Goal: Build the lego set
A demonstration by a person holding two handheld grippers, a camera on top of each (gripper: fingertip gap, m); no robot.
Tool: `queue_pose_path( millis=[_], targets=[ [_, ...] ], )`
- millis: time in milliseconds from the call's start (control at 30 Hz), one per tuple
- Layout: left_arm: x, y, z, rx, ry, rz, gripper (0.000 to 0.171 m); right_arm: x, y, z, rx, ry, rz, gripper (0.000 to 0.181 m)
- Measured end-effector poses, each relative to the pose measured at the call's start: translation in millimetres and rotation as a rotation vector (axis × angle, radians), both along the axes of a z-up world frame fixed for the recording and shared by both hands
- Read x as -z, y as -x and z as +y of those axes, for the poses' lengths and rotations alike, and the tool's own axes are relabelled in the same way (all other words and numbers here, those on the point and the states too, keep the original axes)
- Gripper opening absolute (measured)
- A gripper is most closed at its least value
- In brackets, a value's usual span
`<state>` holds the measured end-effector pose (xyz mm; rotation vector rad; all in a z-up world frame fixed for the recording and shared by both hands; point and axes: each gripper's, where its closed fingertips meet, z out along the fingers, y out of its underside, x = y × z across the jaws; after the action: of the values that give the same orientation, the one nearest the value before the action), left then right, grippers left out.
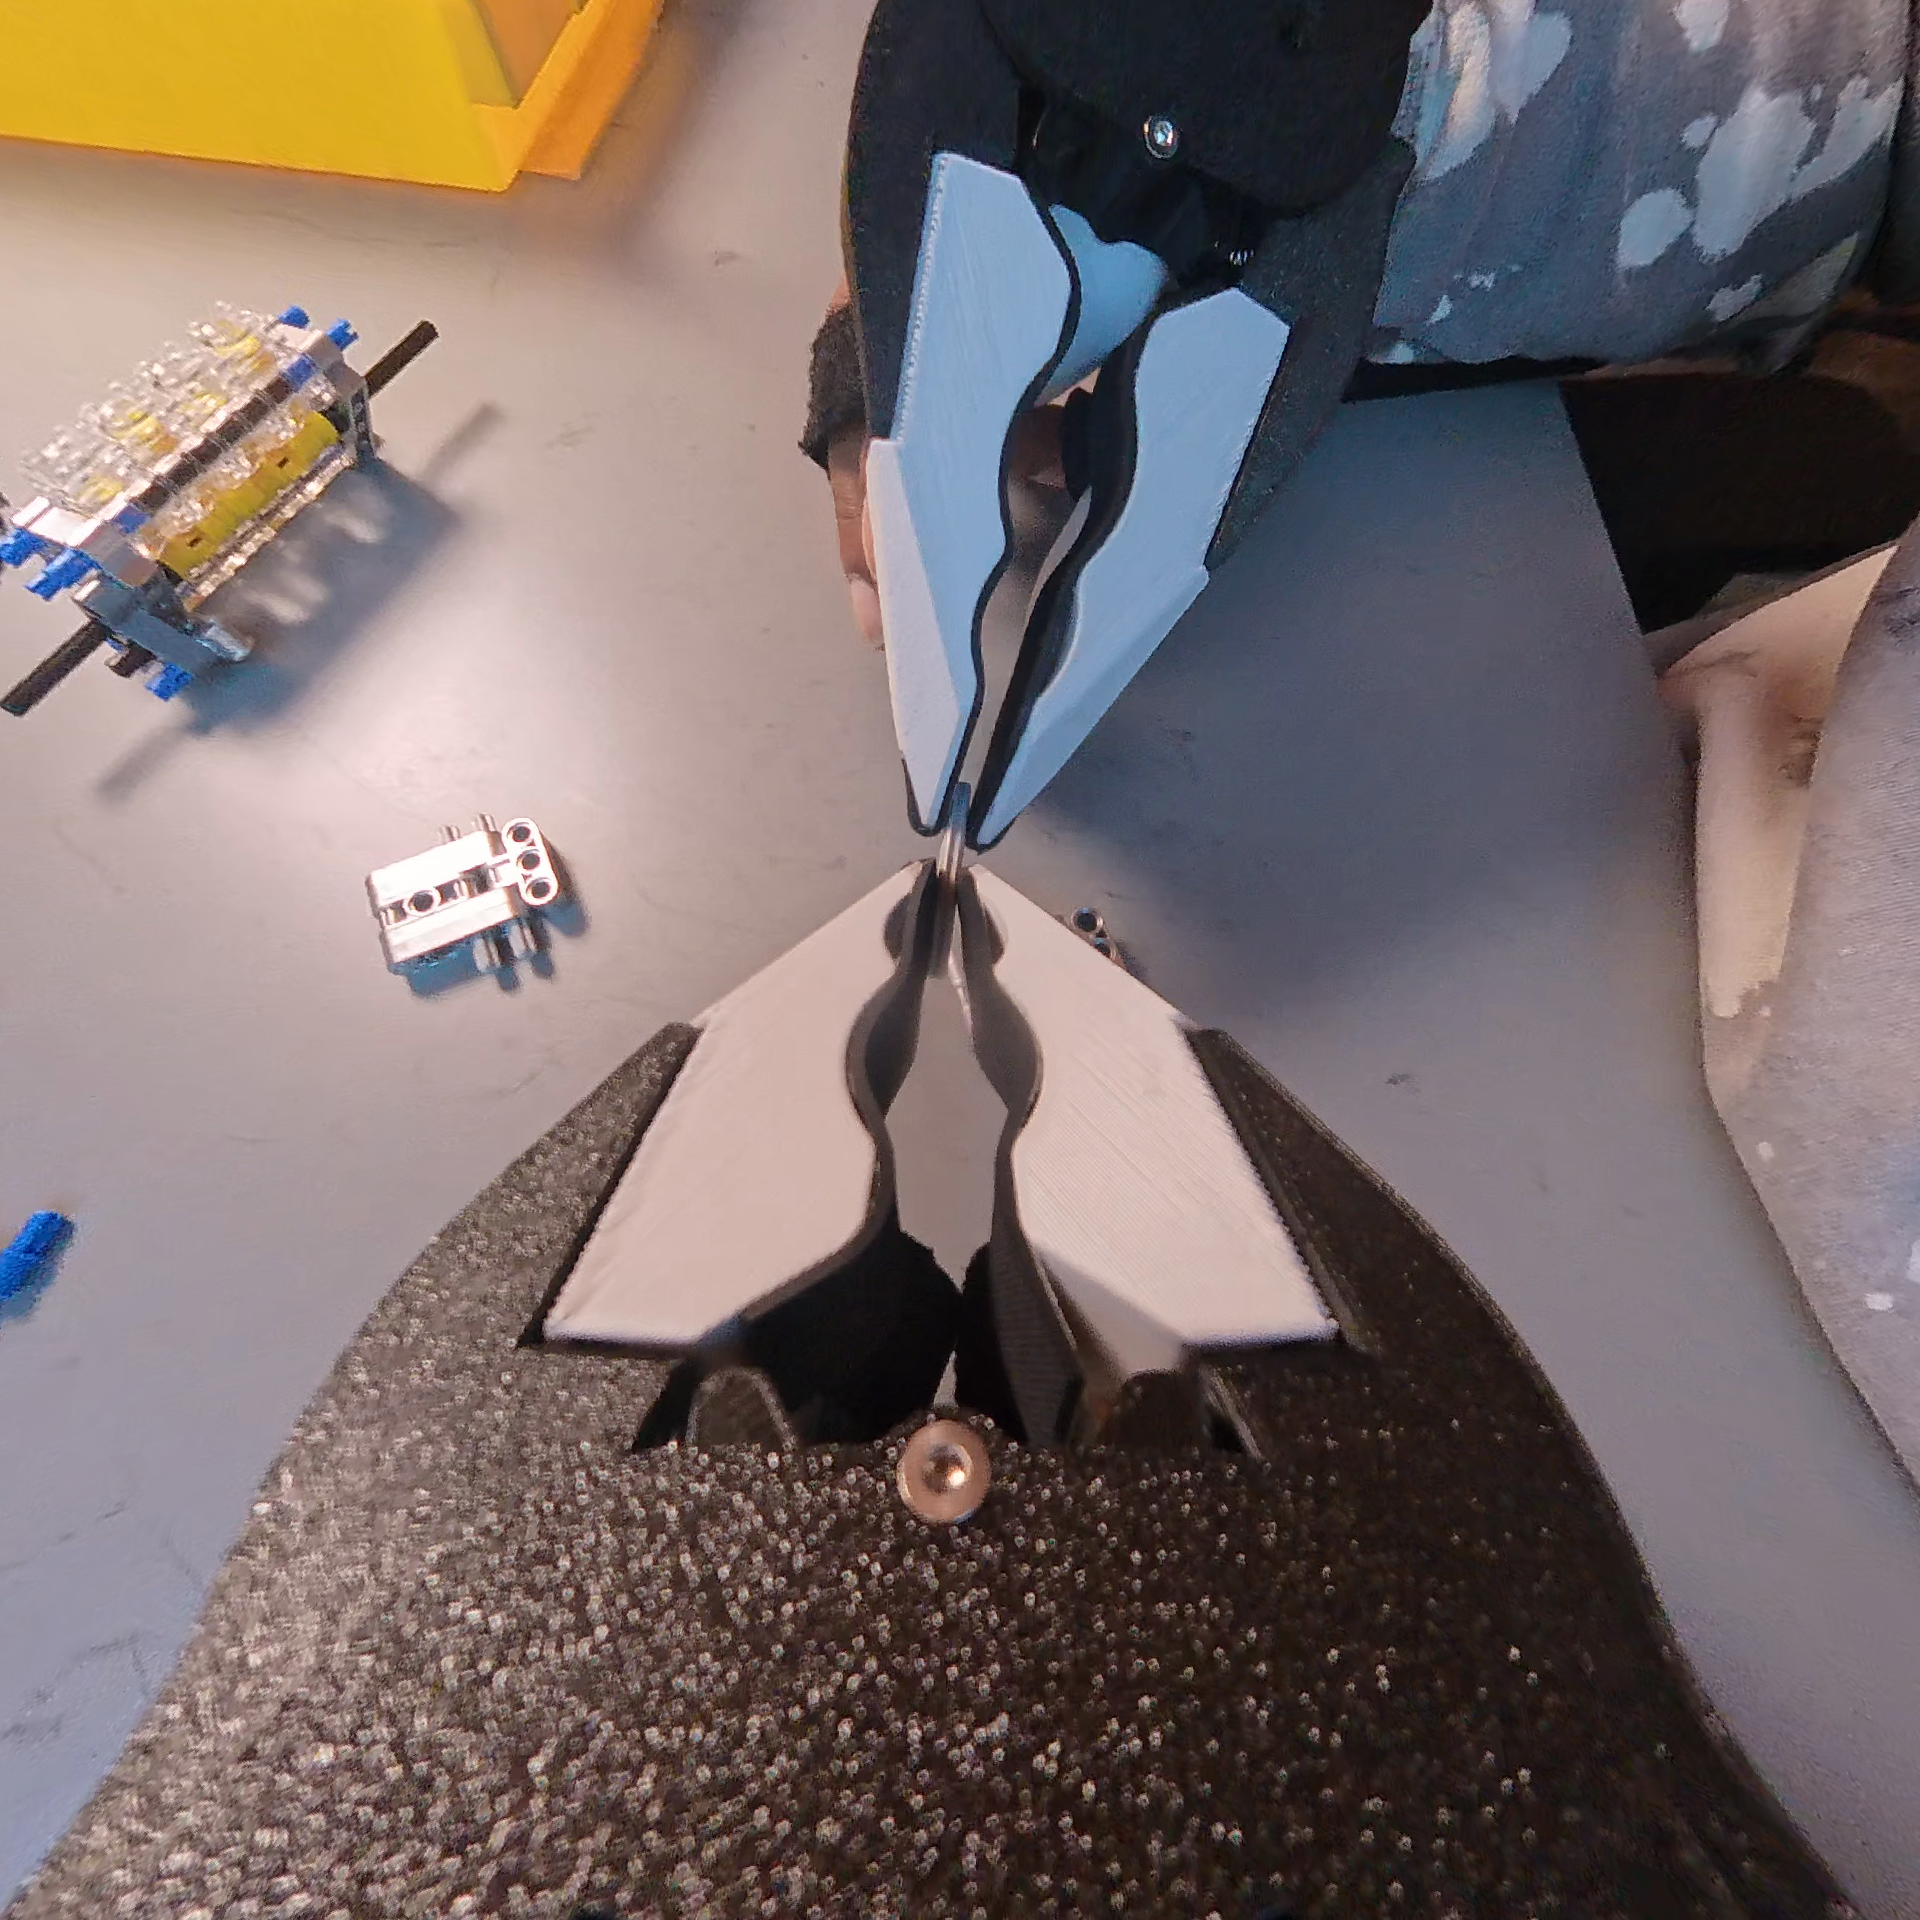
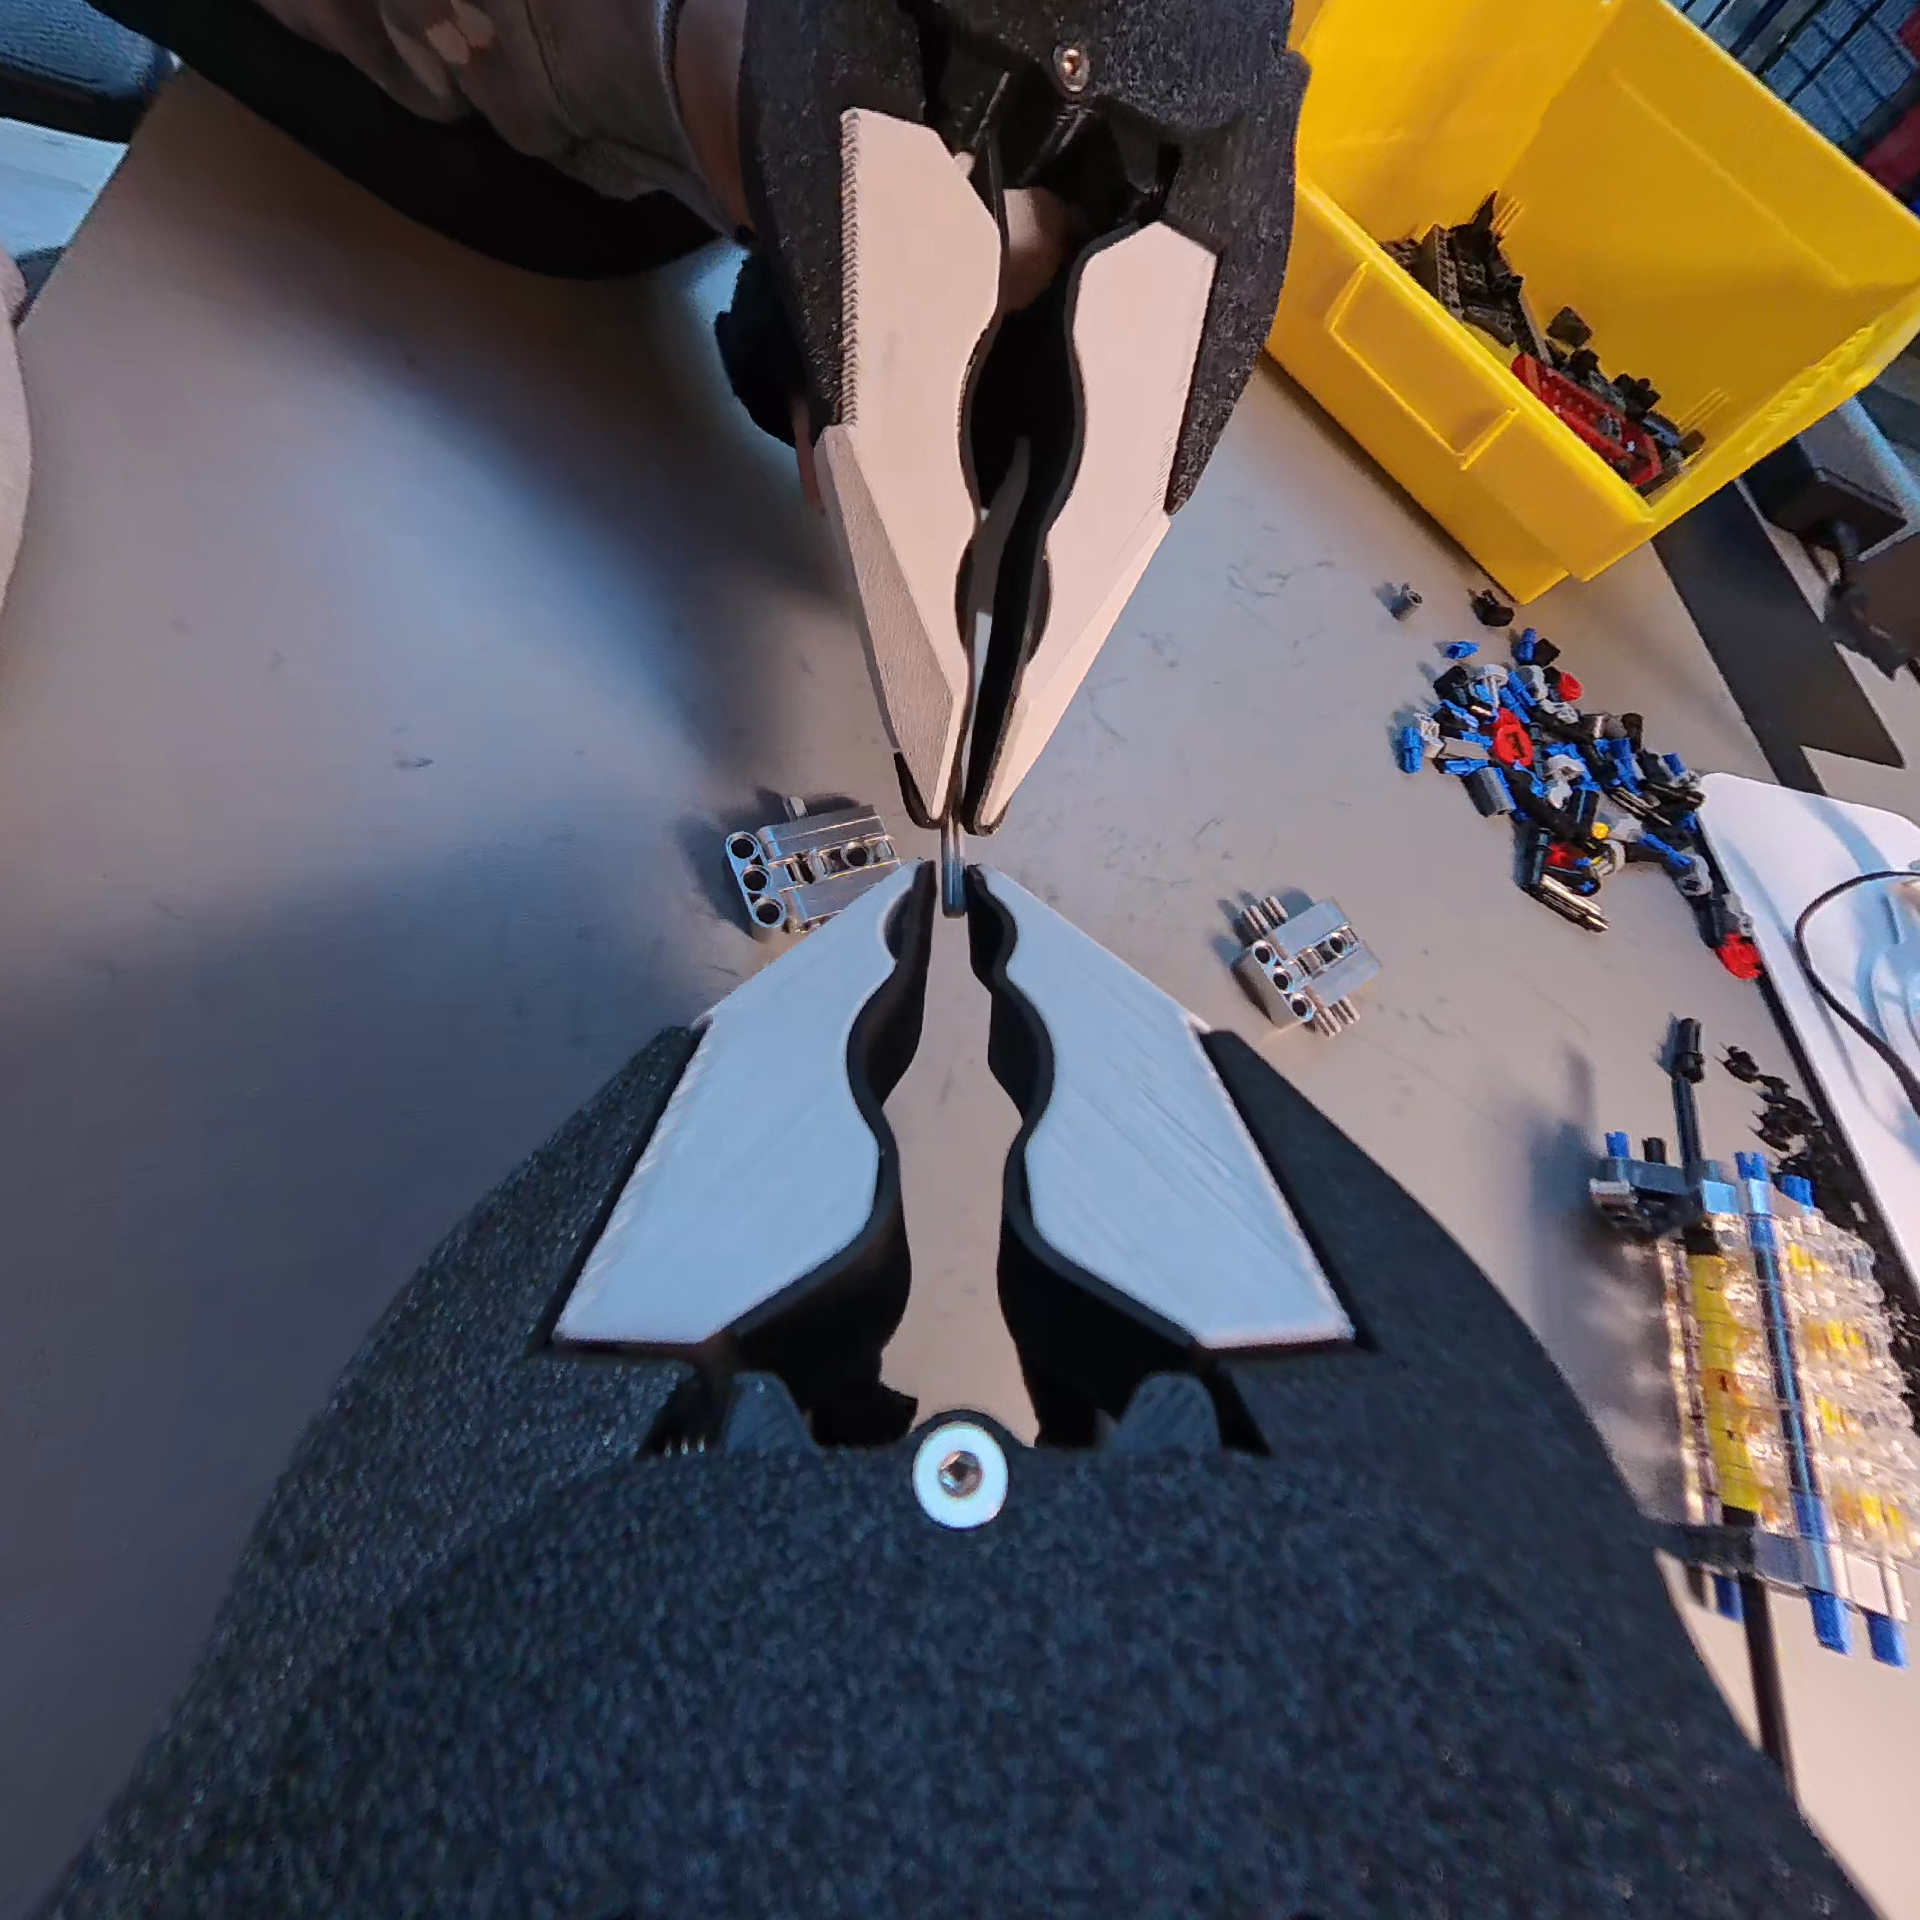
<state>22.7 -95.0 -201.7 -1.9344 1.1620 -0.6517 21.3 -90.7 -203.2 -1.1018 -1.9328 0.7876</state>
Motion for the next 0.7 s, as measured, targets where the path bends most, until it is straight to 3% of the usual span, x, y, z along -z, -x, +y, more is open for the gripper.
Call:
queue_pose_path(
  millis=[233, 433, 700],
  targets=[
    [-1.7, -1.1, 2.0, -0.004, -0.065, 0.037, 0.002, -0.1, -0.7, 3.1, 0.020, 0.035, -0.015, 0.002],
    [5.3, 1.3, -5.4, 0.027, 0.029, 0.000, 0.011, -0.7, -4.7, 1.0, -0.015, 0.029, -0.010, 0.002],
    [2.5, -4.3, -12.7, 0.074, 0.073, -0.067, 0.003, -5.6, -8.3, -5.7, -0.063, 0.016, 0.014, 0.002]
  ],
)
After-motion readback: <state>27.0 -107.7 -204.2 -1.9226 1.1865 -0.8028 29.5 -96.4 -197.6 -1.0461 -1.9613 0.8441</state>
